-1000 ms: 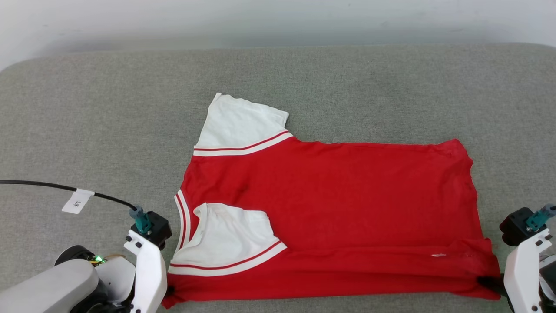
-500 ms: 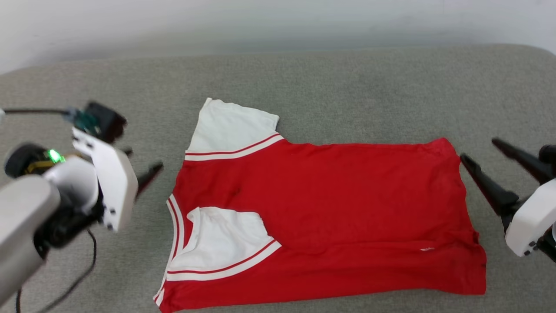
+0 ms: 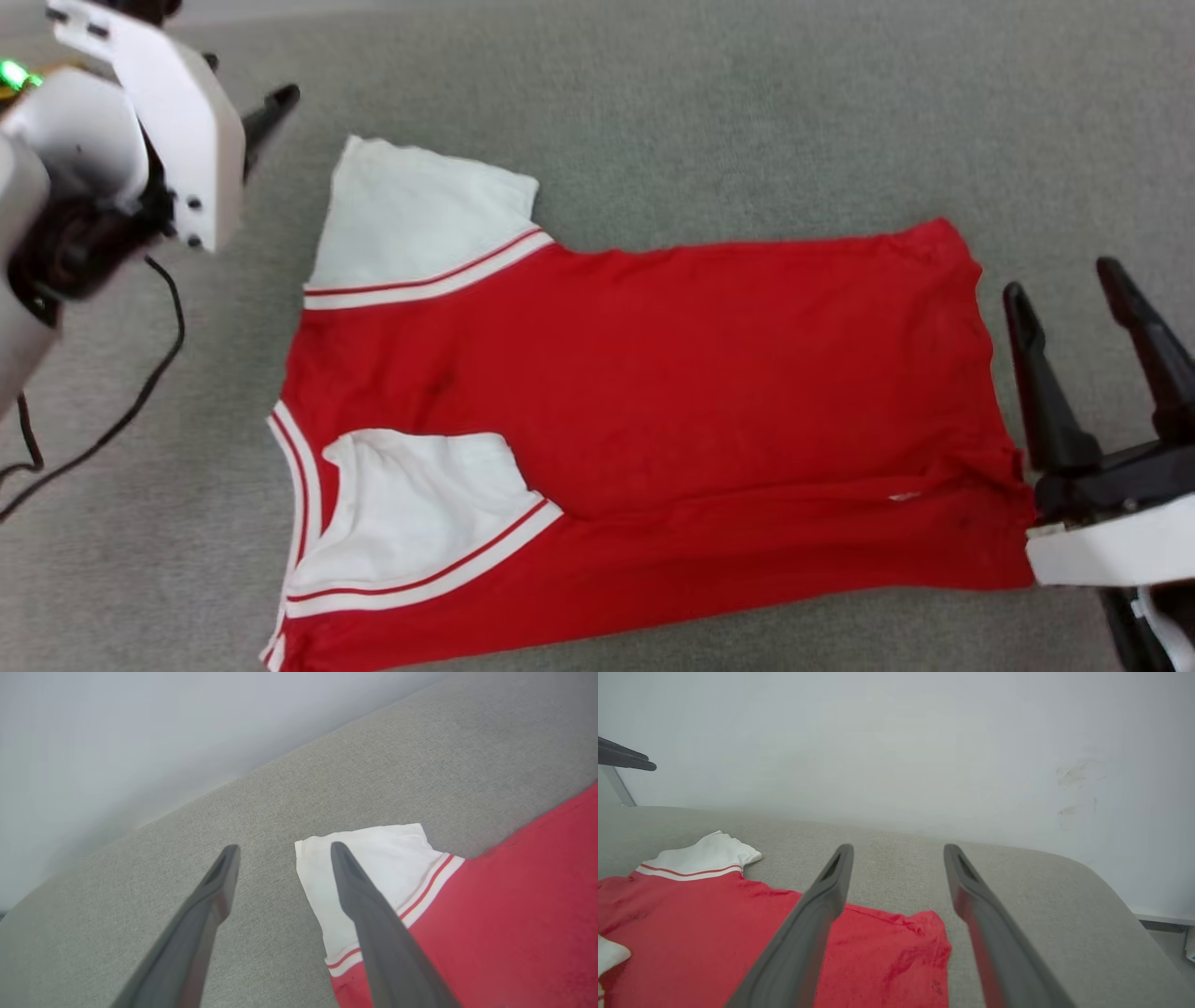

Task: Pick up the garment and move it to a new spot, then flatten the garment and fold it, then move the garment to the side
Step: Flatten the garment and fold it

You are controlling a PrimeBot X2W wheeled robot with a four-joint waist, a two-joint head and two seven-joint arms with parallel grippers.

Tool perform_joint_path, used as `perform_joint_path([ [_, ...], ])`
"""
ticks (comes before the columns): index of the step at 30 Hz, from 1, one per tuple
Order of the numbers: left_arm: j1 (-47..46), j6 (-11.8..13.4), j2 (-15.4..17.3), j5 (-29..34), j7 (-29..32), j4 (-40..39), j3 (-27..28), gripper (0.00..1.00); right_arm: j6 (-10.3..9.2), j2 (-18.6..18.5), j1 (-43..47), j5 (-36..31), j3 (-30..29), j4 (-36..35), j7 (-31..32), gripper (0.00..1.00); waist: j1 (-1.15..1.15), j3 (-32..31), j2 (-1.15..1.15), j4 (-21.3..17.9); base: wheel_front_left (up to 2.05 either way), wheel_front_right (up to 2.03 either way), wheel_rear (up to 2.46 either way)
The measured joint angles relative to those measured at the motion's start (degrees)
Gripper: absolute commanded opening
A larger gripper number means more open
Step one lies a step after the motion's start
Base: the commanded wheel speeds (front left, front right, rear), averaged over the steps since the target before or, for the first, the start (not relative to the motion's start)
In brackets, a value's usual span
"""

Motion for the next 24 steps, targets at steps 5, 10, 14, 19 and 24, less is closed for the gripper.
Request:
perform_joint_path([
  [5, -6.43, -1.03, -1.89, -1.26, 8.59, 4.53, -0.35, 1.0, 0.0, 2.91, 1.37, -1.8, 0.41, -2.09, -0.51, 1.0, 0.0, 4.31, 0.0, -1.54, 0.0, 0.0, 0.0],
  [10, -13.29, -1.49, -3.85, -1.69, 20.39, 8.66, -2.32, 1.0, 0.0, 3.26, -0.18, -2.47, 1.1, -1.96, -1.01, 1.0, 0.0, 9.51, 0.0, -3.39, 0.0, 0.0, 0.0],
  [14, -15.05, -1.57, -4.72, -1.83, 26.14, 10.2, -3.97, 1.0, 0.0, 3.08, -1.67, -2.48, 1.71, -1.22, -1.24, 1.0, 0.01, 11.92, 0.0, -4.06, 0.0, 0.0, 0.0],
  [19, -16.42, -1.88, -4.93, -1.77, 31.12, 11.98, -5.6, 1.0, 0.0, 2.48, -4.71, -2.29, 3.68, 1.42, -1.92, 1.0, 0.0, 15.4, 0.0, -5.31, 0.0, 0.0, 0.0],
  [24, -16.68, -2.46, -4.97, -1.99, 31.44, 12.41, -5.84, 1.0, 0.0, 1.87, -6.0, -1.69, 4.57, 3.32, -2.27, 1.0, 0.0, 16.2, 0.0, -5.83, 0.0, 0.0, 0.0],
])
